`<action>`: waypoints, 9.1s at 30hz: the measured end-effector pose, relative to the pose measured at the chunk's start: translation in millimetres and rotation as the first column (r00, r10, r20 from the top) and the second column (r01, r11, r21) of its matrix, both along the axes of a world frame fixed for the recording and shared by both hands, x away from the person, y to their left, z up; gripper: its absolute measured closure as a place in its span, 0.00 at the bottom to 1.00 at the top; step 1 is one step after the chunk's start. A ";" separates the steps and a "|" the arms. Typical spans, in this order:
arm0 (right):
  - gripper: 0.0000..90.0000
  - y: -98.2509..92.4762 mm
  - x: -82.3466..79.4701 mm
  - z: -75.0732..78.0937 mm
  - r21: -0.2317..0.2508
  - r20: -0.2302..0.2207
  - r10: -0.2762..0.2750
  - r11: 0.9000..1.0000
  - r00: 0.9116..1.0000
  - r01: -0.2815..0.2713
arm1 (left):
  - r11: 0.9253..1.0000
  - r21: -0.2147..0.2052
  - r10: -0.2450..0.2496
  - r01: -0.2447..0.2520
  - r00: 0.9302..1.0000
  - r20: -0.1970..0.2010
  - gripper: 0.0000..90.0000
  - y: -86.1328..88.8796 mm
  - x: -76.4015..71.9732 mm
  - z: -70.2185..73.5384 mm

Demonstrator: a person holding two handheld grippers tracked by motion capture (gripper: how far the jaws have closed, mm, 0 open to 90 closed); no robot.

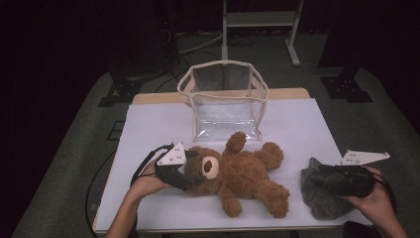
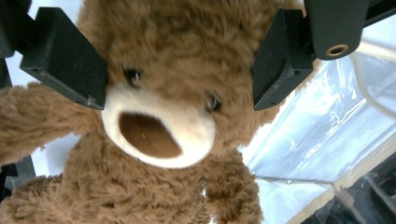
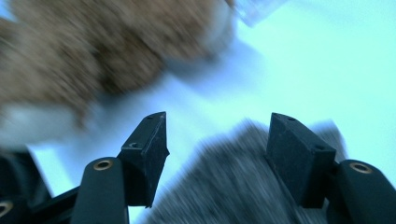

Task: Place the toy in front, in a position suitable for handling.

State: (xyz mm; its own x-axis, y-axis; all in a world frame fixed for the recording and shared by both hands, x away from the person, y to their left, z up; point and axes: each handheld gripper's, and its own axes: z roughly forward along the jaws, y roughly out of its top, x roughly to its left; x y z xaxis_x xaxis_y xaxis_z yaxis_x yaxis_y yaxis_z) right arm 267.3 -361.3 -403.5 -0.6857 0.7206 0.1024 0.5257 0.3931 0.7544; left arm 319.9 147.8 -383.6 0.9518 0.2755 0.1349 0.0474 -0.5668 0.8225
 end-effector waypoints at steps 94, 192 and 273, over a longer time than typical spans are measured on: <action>0.87 191.2 46.7 69.5 -0.120 -0.047 0.511 0.850 0.858 -0.513 | 0.997 0.004 0.073 -0.073 0.994 -0.085 0.37 -5.4 14.9 -5.4; 0.84 108.1 72.7 17.8 0.077 0.010 0.140 0.987 0.990 -0.140 | 0.999 0.013 -0.032 0.032 0.998 -0.055 0.33 2.4 6.7 -6.1; 0.85 119.6 46.5 17.5 0.115 -0.049 0.317 0.944 0.947 -0.310 | 0.999 -0.021 0.036 -0.038 0.996 -0.079 0.33 0.1 12.9 -12.8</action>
